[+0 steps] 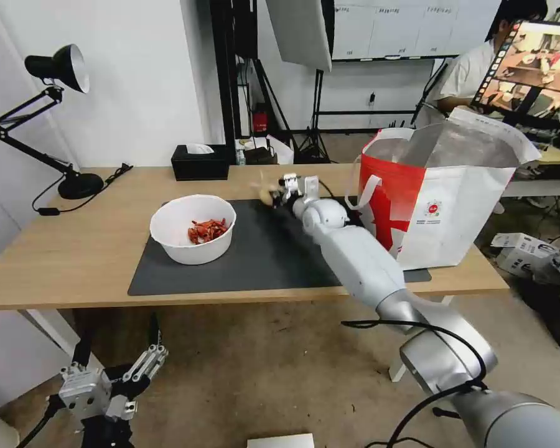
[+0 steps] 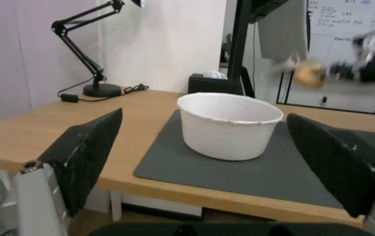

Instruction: Pick up the trash from the table and place it into the takeout bag.

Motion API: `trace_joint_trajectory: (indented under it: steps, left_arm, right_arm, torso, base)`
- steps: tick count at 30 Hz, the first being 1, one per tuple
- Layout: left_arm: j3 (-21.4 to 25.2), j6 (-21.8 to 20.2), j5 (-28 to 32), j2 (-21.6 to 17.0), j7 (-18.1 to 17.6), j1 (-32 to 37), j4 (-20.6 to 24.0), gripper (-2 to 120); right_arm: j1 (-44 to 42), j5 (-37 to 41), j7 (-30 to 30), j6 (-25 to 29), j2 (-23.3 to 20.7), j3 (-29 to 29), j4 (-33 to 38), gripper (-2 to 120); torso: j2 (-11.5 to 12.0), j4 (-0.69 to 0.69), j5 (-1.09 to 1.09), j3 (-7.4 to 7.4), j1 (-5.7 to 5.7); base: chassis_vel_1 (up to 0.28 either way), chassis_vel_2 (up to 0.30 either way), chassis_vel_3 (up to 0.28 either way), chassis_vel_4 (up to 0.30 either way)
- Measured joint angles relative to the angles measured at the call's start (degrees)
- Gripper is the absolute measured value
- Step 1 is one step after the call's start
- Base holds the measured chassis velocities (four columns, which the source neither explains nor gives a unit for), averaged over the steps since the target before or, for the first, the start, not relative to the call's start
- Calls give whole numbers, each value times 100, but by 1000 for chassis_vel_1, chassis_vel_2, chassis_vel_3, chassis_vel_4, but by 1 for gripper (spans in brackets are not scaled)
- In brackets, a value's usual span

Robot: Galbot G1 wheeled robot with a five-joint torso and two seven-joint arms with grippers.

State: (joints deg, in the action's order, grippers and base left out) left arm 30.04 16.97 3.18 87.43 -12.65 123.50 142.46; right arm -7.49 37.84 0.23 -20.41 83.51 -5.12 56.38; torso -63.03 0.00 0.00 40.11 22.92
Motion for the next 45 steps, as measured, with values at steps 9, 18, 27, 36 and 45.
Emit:
trace_joint_trajectory:
  steps: [9,18,27,36,45]
  left_arm:
    - [-84,-117,124,-226,17,-33,-34,100]
    - [16,-297,771,-738,499,-97,-42,100]
    - [123,-410,1028,-750,944,-181,-107,100]
    - [97,-445,1047,-748,1050,-232,-102,100]
    - [19,-462,1006,-739,1053,-230,-55,100]
  right_arm:
    - [678,525,434,-635,-846,31,1344,0]
    - [1206,2396,818,-1580,-2716,-7,2927,0]
    - [520,3586,1444,-1915,-4537,309,4221,0]
    - [-827,4133,1991,-1922,-5562,1162,4630,0]
    - [-1559,4159,2164,-1882,-5612,1745,4452,21]
  torso:
    - [0,0,0,-1,0]
    - [0,1,1,0,0]
    - [0,-1,1,-1,0]
    - [0,1,0,-1,0]
    - [0,1,0,0,0]
  base:
    - [0,0,0,0]
    - [0,0,0,0]
    - [0,0,0,0]
    - [0,0,0,0]
    - [0,0,0,0]
